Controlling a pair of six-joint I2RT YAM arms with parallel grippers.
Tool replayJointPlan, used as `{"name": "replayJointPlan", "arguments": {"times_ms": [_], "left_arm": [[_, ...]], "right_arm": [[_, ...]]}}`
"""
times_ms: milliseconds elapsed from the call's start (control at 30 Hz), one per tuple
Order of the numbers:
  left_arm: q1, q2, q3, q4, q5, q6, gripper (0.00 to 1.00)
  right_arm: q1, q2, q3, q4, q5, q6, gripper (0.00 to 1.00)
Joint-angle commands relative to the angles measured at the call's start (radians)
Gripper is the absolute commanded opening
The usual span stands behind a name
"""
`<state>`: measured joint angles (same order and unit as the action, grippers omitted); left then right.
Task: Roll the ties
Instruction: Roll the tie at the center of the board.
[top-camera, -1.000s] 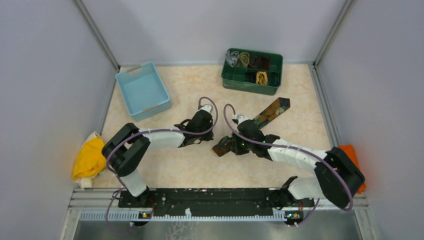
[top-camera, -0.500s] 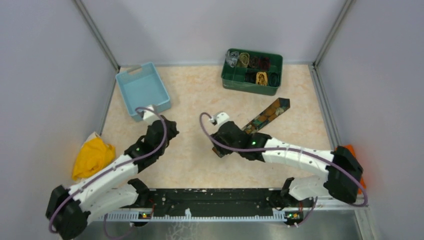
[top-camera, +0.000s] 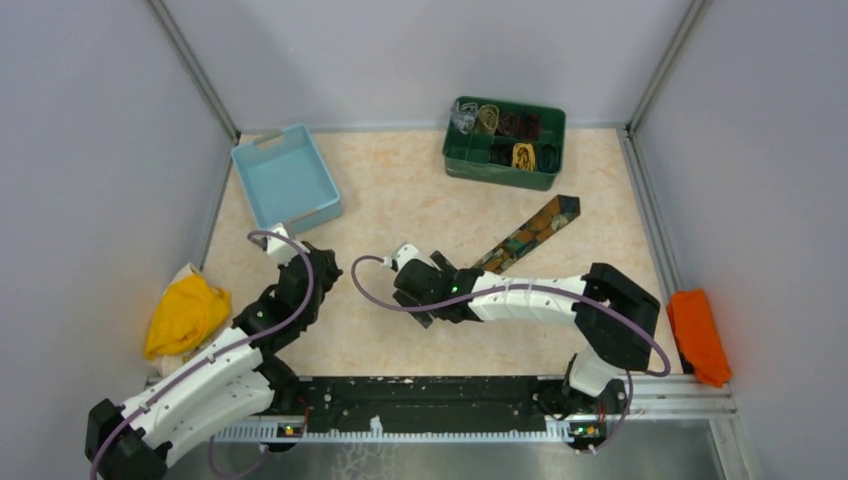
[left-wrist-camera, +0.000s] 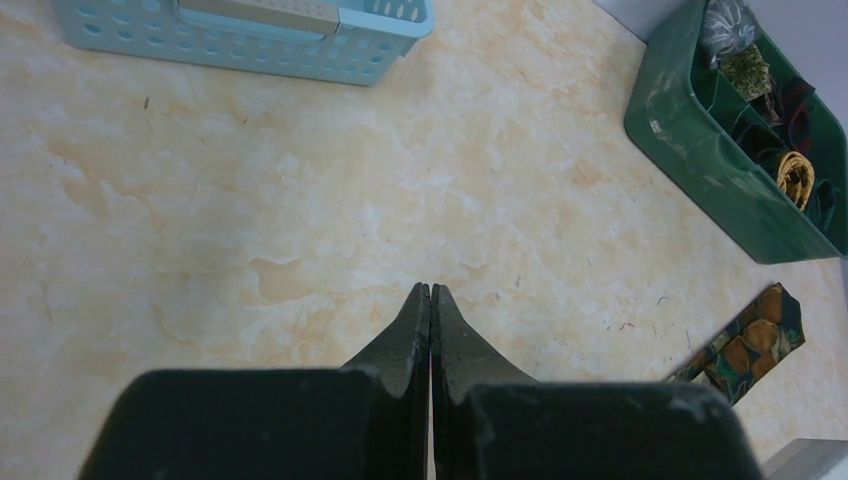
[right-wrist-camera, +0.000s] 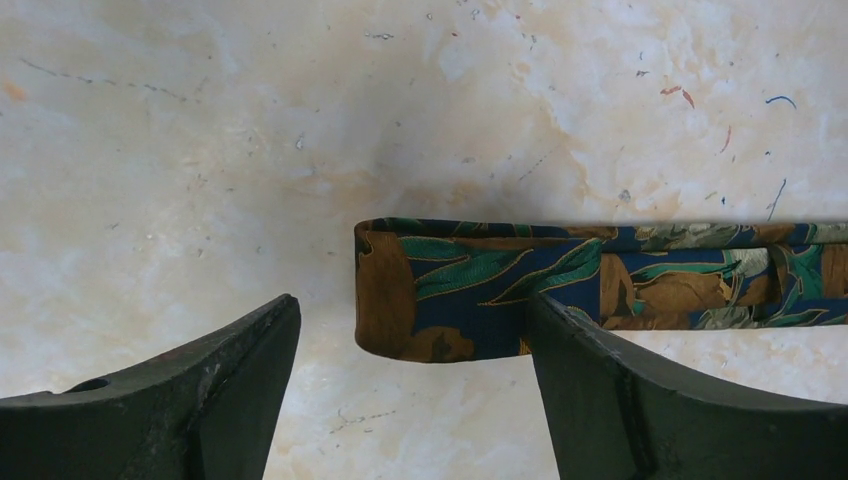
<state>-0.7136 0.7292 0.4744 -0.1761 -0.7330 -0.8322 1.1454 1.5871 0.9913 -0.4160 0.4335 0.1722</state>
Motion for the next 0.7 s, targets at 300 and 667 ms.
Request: {"name": "replayJointPlan", "arguments": {"times_ms": [300,667], "left_arm": [[0.000,0.034,-0.001,0.048,0.018,0.064,0.00],[0.001,0.071,0.017,0.095,0.031,0.101,0.00]], "right_arm": [[-0.045,0.075,-0.018,0.039,0.080,0.021,0.84],[-0.149,0.111,-0.073,0.074,0.003,0.079,0.57]]}}
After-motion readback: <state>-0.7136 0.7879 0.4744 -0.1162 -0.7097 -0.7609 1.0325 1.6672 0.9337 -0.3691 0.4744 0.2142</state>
